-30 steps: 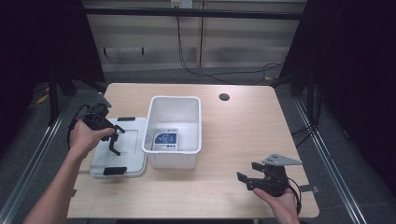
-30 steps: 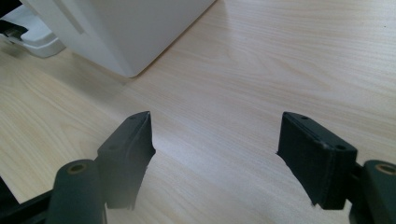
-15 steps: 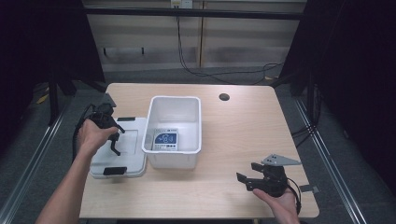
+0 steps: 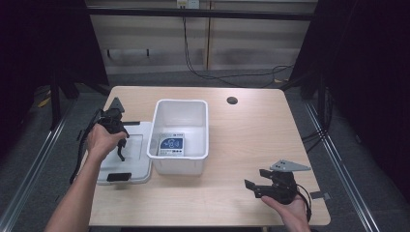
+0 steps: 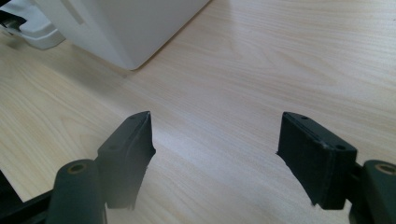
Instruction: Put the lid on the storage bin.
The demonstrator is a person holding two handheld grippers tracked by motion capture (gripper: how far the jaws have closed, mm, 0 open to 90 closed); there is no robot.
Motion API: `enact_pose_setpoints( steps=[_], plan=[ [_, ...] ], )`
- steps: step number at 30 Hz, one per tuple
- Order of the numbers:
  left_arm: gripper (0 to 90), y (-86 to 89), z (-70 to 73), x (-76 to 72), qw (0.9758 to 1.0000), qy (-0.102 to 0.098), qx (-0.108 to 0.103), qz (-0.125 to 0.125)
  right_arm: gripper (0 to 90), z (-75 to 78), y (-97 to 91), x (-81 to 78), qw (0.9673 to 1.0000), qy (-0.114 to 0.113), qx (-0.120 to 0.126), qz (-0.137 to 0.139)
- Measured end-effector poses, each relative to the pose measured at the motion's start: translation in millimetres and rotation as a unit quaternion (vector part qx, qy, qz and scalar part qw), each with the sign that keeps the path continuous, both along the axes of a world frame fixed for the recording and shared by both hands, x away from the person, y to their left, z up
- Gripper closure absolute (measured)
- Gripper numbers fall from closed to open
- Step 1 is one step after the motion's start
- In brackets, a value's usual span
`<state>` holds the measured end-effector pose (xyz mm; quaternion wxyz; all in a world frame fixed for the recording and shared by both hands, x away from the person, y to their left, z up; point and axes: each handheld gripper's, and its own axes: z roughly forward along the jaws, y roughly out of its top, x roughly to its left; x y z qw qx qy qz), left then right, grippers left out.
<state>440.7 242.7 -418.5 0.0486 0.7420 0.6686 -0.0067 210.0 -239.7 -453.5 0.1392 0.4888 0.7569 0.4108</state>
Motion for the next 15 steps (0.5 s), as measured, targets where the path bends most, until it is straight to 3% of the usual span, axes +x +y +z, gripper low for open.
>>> enact_pose_setpoints(
  steps=[5, 15],
  plan=[
    [82.8, -1.2, 1.1, 0.8, 0.9999, 0.008, 0.004, -0.014, 26.2, 0.5, -1.7, 0.1, 1.0000, -0.003, 0.002, -0.007],
    [84.6, 6.1, 8.9, -2.6, 0.9999, 0.004, -0.004, -0.015, 26.3, 0.5, -3.0, 0.1, 0.9999, -0.003, 0.002, -0.013]
  ],
)
